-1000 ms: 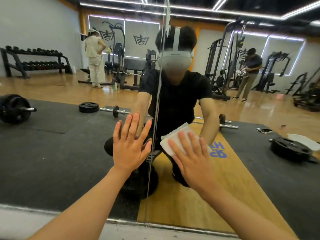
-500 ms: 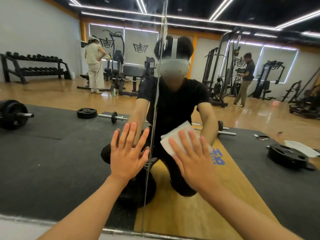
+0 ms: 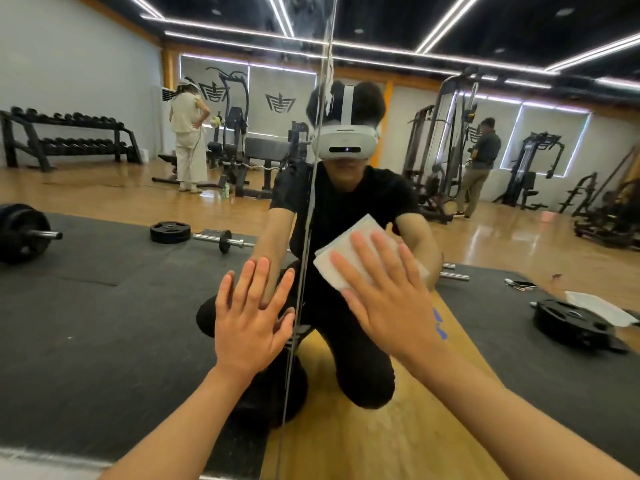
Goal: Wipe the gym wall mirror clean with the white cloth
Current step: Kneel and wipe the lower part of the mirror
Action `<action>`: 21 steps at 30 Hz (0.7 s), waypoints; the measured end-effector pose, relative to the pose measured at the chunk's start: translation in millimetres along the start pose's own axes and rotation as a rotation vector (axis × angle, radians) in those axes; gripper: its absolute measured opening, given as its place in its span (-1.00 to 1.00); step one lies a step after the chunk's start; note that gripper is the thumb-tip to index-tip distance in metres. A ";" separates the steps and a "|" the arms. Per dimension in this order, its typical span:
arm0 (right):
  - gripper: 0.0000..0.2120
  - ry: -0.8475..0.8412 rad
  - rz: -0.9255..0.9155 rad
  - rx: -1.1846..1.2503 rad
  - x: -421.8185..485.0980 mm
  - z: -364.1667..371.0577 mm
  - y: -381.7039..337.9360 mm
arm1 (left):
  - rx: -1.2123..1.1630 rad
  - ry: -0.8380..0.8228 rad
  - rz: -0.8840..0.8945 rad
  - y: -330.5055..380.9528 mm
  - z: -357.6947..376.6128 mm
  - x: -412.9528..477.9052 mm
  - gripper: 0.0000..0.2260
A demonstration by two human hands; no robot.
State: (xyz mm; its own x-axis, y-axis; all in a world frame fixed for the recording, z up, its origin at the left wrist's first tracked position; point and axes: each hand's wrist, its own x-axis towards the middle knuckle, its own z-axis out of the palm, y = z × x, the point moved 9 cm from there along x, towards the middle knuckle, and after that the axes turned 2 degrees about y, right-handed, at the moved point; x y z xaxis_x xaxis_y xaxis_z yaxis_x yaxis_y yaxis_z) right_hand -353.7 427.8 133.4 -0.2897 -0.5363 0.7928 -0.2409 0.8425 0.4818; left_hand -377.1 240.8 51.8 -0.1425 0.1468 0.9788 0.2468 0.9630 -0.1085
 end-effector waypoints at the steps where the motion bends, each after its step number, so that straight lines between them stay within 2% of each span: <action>1: -0.46 0.053 0.030 -0.016 28.1 -11.2 17.2 | 0.004 -0.003 -0.001 0.9 0.5 0.2 -0.47; 4: -0.46 0.211 0.228 -0.014 116.2 -49.4 68.7 | 0.004 -0.016 -0.013 0.5 1.3 2.5 -0.47; 7: -0.46 0.249 0.369 0.019 130.6 -53.4 70.5 | 0.000 -0.018 -0.013 0.6 1.1 1.4 -0.47; 10: -0.47 0.203 0.298 0.036 70.3 -28.3 27.0 | -0.004 -0.013 0.002 -1.8 1.6 2.7 -0.47; 13: -0.45 0.006 0.042 0.015 -15.3 10.5 -14.1 | -0.011 -0.006 0.006 -2.3 0.5 0.1 -0.44; 16: -0.45 -0.124 -0.169 -0.077 -61.5 21.4 -15.8 | -0.019 0.007 0.004 -1.5 2.2 0.3 -0.42; 18: -0.44 -0.110 -0.170 -0.075 -33.0 8.9 7.9 | -0.019 0.017 0.000 -2.4 2.0 -0.2 -0.40; 21: -0.45 0.041 0.107 -0.069 48.6 -29.9 67.6 | -0.034 0.001 0.000 -1.2 3.9 0.0 -0.40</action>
State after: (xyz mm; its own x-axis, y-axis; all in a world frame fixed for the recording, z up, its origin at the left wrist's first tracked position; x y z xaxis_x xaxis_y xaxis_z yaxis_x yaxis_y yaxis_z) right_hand -356.4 460.2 215.7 -0.2719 -0.4419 0.8549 -0.1455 0.8970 0.4173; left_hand -381.2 240.5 51.3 -0.1412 0.1461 0.9791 0.2796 0.9547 -0.1022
